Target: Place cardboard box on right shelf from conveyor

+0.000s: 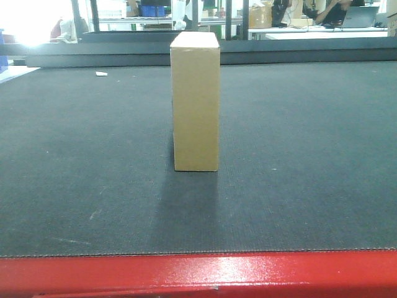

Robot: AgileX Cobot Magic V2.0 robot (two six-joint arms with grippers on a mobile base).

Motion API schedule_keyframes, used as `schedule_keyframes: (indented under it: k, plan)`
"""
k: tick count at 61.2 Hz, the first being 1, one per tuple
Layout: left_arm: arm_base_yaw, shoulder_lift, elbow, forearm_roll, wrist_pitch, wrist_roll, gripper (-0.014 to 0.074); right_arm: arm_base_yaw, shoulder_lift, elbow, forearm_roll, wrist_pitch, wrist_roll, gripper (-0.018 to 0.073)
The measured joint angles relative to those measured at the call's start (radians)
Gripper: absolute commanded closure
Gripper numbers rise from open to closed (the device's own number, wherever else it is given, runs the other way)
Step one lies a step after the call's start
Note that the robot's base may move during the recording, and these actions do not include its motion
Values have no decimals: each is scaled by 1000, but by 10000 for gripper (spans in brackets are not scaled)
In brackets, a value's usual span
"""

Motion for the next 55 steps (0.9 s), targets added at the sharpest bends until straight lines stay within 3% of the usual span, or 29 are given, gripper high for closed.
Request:
schedule_keyframes:
  k: [55]
  plan:
    - [0,0,0,0,0,0,713,0,0,0,0,-5,0,500]
